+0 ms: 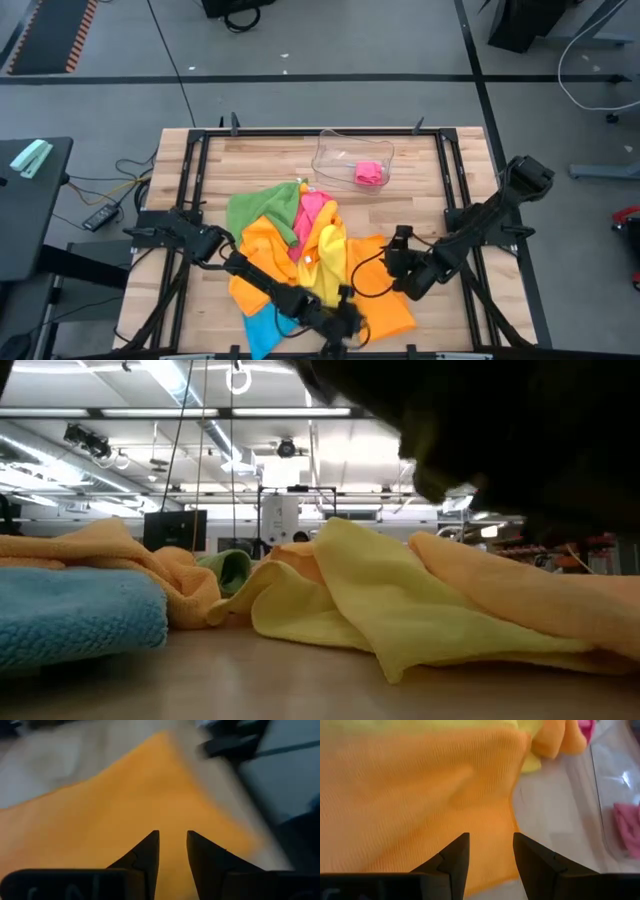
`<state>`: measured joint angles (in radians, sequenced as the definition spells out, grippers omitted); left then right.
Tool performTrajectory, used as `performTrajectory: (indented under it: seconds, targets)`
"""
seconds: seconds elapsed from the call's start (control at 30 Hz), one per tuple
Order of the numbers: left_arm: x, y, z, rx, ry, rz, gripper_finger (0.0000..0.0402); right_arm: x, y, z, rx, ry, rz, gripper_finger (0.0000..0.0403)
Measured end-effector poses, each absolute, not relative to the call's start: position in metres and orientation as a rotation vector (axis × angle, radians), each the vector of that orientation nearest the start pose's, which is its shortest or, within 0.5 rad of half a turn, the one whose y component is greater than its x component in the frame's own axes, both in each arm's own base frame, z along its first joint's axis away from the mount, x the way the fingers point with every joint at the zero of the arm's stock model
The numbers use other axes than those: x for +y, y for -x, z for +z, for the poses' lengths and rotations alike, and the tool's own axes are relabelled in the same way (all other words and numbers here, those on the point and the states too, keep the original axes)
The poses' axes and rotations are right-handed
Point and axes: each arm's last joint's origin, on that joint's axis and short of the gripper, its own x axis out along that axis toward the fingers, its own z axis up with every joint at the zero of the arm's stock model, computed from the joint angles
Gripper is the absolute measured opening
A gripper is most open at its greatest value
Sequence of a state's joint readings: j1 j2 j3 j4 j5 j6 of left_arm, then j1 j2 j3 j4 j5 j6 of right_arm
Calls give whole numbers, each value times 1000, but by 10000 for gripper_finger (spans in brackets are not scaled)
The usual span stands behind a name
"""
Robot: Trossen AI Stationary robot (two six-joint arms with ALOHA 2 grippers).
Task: Fold microfiber towels
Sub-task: Fold the right orange microfiber cloth
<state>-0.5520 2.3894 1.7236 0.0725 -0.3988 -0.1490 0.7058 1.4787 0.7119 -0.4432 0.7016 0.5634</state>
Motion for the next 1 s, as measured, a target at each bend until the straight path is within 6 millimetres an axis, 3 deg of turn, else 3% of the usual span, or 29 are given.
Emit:
performTrajectory:
  seconds: [0.1, 0.17, 0.37, 0.7, 1.0]
  targets:
    - [-256, -451, 116, 608, -65, -94, 107, 145, -200, 156, 859, 244, -223, 160]
    - [-263, -445, 111, 651, -38, -139, 107, 147, -199, 154, 882, 237, -192, 160]
    - [-278, -434, 108, 700, 11, -187, 107, 148, -196, 151, 873, 250, -173, 160]
    - [-283, -430, 107, 721, 19, -189, 107, 145, -195, 130, 721, 184, -55, 160]
    - [-283, -429, 107, 729, 25, -195, 107, 105, -184, 101, 800, 155, -215, 151]
